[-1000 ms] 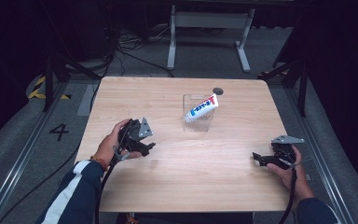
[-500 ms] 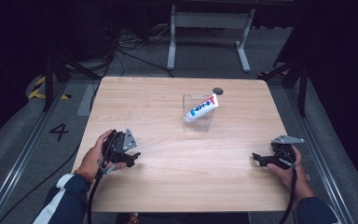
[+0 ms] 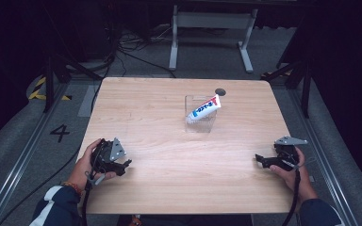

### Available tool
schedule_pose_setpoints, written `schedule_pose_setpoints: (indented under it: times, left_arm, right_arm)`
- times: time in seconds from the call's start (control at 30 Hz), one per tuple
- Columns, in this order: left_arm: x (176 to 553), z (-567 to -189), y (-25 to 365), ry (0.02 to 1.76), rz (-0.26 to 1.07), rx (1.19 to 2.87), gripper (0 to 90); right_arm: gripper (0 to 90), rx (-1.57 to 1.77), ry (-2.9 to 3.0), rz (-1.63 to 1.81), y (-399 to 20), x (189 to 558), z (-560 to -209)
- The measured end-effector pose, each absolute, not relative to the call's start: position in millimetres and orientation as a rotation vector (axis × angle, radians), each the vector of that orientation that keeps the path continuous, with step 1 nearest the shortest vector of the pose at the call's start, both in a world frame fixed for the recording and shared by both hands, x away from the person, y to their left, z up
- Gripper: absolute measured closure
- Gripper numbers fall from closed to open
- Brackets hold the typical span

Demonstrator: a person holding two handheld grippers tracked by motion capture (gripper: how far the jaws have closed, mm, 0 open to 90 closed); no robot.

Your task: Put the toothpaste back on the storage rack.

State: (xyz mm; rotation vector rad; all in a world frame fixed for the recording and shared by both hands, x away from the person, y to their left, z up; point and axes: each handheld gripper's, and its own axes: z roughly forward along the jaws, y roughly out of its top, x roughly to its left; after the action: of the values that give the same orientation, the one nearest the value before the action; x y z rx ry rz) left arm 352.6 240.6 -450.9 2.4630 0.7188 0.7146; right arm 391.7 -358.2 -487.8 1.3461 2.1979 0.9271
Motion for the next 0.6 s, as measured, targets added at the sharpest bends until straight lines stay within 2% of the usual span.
schedule_pose_setpoints:
  times: [0.33, 0.6]
  left_arm:
    - [343.5, -467.9, 271.1, 0.821, 0.626, 2.389, 19.6]
    - [334.1, -478.2, 296.2, 0.943, 0.473, 2.246, 19.2]
  right_arm:
    - [2.1, 1.343, 2.201, 0.928, -358.3, 391.8, -487.8]
    - [2.1, 1.340, 2.203, 0.928, -358.4, 392.1, -487.8]
